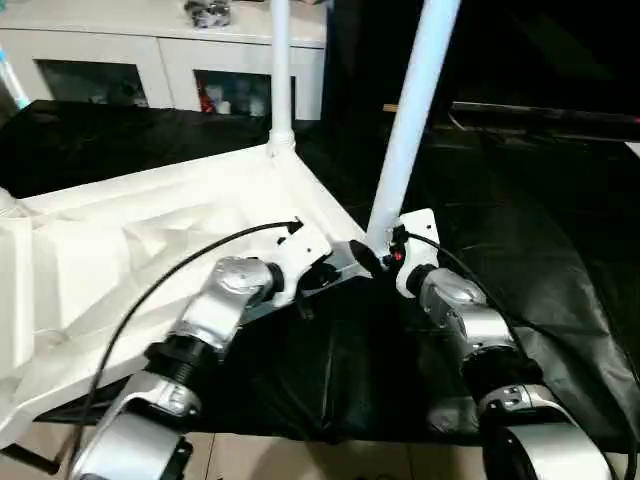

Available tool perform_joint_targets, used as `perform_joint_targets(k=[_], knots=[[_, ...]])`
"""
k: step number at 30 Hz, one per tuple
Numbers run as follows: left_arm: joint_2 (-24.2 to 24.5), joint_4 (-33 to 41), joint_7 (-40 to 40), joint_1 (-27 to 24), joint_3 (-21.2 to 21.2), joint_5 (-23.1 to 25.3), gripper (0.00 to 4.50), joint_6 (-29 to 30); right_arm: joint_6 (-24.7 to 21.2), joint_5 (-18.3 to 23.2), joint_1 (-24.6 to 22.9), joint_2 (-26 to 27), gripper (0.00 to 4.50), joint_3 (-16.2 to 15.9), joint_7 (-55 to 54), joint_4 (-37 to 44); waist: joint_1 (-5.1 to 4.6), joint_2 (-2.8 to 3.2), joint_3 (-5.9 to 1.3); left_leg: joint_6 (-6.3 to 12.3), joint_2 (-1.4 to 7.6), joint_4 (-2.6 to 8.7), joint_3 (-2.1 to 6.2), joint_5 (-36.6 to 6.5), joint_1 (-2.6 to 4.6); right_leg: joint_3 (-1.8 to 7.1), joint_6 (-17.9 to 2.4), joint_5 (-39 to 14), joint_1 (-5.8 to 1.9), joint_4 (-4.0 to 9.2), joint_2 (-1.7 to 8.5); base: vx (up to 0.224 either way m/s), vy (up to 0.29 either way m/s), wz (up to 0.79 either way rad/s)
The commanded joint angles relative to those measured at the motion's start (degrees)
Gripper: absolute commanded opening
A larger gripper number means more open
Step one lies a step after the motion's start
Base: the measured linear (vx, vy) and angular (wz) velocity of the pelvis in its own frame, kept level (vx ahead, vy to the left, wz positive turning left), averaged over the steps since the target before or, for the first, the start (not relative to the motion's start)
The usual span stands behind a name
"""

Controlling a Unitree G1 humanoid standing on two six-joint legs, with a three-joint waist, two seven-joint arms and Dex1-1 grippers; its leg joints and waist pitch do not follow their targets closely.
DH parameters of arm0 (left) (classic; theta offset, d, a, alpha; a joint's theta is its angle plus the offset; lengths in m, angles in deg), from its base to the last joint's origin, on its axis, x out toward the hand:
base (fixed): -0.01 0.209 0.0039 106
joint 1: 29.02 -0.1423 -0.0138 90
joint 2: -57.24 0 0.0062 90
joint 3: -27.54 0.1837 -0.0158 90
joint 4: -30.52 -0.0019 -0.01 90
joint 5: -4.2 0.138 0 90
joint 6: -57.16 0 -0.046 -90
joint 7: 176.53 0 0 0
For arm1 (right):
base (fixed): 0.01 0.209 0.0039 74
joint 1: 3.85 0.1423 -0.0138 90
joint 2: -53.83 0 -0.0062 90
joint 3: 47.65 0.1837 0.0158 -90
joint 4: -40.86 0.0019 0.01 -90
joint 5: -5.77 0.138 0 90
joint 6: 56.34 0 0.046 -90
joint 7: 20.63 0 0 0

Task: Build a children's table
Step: Rotate leg to tighten

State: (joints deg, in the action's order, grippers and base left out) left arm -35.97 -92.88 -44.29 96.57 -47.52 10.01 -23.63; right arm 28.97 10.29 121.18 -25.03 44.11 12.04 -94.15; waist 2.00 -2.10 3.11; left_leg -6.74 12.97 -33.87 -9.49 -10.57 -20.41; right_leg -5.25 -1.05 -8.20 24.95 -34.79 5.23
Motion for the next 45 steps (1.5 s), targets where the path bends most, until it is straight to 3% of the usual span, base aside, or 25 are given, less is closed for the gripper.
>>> perform_joint_targets(k=[1,3,6,13,17,21,22,23,26,35,38,41,43,45], knots=[[-0.1,4.0,-3.9,-0.4,1.3,-2.1,0.0,-2.6,0.3,-0.1,-0.9,-0.2,3.99,-3.9,6.1,2.0,0.26,0.67,-4.2,2.66,-0.34,3.86,-0.69,-14.3,-0.34,2.22,-10.9,-16.4,-4.26,4.45,1.99,0.0,0.0,0.0],[1.9,5.6,-8.5,-1.7,2.0,-3.3,0.0,-3.7,0.6,0.0,-2.0,-4.0,3.99,-5.4,13.0,3.5,0.31,0.6,-4.17,3.27,-0.23,3.84,-0.74,-14.4,-0.32,2.29,-11.3,-15.9,-4.29,4.41,1.98,0.0,0.0,0.0],[2.7,6.3,-10.4,-2.2,2.2,-4.0,0.0,-3.9,0.9,-0.1,-2.6,-5.4,3.99,-6.4,16.4,4.3,0.46,0.83,-4.14,3.7,-0.12,3.79,-0.8,-14.1,-0.21,2.36,-12.1,-15.0,-4.12,4.29,2.0,0.0,0.0,0.0],[6.1,8.3,-17.5,-3.6,3.1,-5.4,0.0,-4.3,1.1,-0.5,-4.8,-10.9,3.99,-11.0,29.9,7.6,1.14,0.76,-3.88,2.89,-0.03,4.04,-0.65,-16.2,-0.1,2.32,-10.7,-19.2,-4.15,4.62,2.07,0.0,0.0,0.0],[7.7,9.5,-21.0,-4.2,3.7,-6.3,0.0,-4.0,0.7,0.7,-5.8,-12.3,3.83,-12.9,35.6,10.3,1.39,0.67,-4.04,3.11,0.01,3.98,-0.68,-15.0,-0.07,2.37,-11.1,-17.5,-4.19,4.37,1.98,0.0,0.0,0.0],[8.4,9.9,-22.8,-4.3,3.9,-6.9,0.0,-3.0,-0.1,1.3,-6.3,-12.6,3.56,-13.3,37.6,11.4,1.53,0.43,-4.0,3.31,0.03,3.95,-0.76,-14.5,-0.09,2.4,-11.4,-17.1,-4.14,4.2,1.98,0.0,0.0,0.0],[8.7,10.1,-23.6,-4.5,4.1,-7.1,0.0,-2.6,-0.5,1.6,-6.5,-12.7,3.48,-13.4,38.3,11.9,1.48,0.07,-3.99,3.22,0.04,3.95,-0.8,-14.5,-0.14,2.38,-11.2,-17.7,-4.14,4.29,1.97,0.0,0.0,0.0],[8.8,10.1,-23.7,-4.5,4.1,-7.1,0.0,-2.6,-0.7,1.7,-6.6,-12.8,3.38,-13.6,38.7,12.1,1.56,0.28,-3.92,3.12,0.04,3.99,-0.75,-14.6,-0.12,2.38,-11.0,-18.5,-4.11,4.32,2.04,0.0,0.0,0.0],[8.8,10.0,-23.8,-4.5,3.9,-7.1,0.0,-2.2,-1.0,1.8,-6.7,-12.9,3.12,-14.0,39.6,12.4,1.52,0.21,-3.93,2.85,-0.02,3.98,-0.73,-14.6,-0.09,2.38,-10.3,-19.9,-4.06,4.48,2.08,0.0,0.0,0.0],[7.6,9.2,-21.6,-3.9,3.3,-6.8,0.0,-0.7,-2.8,2.4,-7.1,-10.5,2.76,-12.9,37.2,11.4,1.69,0.43,-3.99,2.73,-0.06,3.95,-0.71,-14.2,-0.17,2.34,-10.7,-18.5,-4.17,4.38,2.06,0.0,0.0,0.0],[6.7,8.0,-18.3,-3.1,2.6,-5.8,0.0,-0.9,-2.8,1.9,-6.6,-8.8,2.74,-11.8,32.7,10.0,1.48,0.4,-3.75,2.08,-0.21,4.04,-0.66,-16.1,-0.02,2.21,-9.4,-22.6,-3.94,4.88,2.06,0.0,0.0,0.0],[4.5,5.8,-11.8,-1.6,1.4,-3.9,0.0,-0.4,-2.8,-0.4,-5.4,-5.5,2.73,-10.7,22.5,7.0,1.03,0.05,-3.43,1.15,-0.72,3.82,-0.48,-18.7,0.43,1.55,-4.9,-33.2,-3.48,6.32,2.05,0.0,0.0,0.0],[3.8,5.2,-9.7,-1.1,1.1,-3.2,0.0,-0.2,-3.0,-1.2,-5.0,-4.4,2.72,-10.4,19.2,6.0,0.82,0.1,-3.4,0.88,-0.92,3.67,-0.35,-18.9,0.38,1.26,-3.0,-36.2,-3.3,6.79,2.1,0.0,0.0,0.0],[0.6,2.9,-1.5,0.8,-0.2,-1.7,0.0,2.1,-3.5,-1.5,-2.6,0.4,2.72,-7.2,6.1,1.9,0.29,0.29,-3.4,0.38,-0.98,3.63,-0.16,-19.3,0.3,0.81,-2.0,-37.5,-3.22,7.02,2.09,0.0,0.0,0.0]])
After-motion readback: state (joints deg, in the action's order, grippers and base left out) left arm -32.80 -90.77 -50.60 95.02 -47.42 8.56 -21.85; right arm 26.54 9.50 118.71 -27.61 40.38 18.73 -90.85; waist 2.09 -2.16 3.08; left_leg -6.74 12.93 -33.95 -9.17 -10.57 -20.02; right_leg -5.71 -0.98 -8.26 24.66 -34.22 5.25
